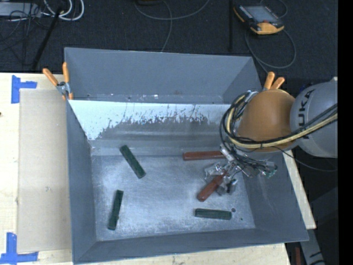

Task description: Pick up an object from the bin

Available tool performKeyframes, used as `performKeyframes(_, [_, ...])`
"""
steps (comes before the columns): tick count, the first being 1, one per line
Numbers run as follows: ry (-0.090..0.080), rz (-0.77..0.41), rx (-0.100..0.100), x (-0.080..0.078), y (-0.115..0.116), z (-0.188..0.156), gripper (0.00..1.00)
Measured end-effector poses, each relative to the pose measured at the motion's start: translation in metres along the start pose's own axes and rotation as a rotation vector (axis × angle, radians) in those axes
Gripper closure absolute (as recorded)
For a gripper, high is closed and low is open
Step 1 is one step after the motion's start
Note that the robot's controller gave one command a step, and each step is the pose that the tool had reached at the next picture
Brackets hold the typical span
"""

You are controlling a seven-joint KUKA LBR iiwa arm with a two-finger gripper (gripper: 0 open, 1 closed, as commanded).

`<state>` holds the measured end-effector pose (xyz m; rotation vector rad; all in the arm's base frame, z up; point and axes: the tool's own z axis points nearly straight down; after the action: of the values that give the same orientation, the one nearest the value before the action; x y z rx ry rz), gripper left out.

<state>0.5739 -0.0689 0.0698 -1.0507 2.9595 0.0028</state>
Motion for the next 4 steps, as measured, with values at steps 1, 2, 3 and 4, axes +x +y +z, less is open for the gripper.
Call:
performKeyframes(1, [-0.004,-0.073,0.007,0.01,0.002,-0.118,1.0])
performKeyframes(2, [0.0,-0.071,0.0,0.011,0.003,-0.114,0.0])
performKeyframes(3, [0.005,-0.21,-0.006,0.022,-0.006,0.005,0.0])
performKeyframes(4, [0.001,-0.21,-0.001,0.02,-0.008,0.001,1.0])
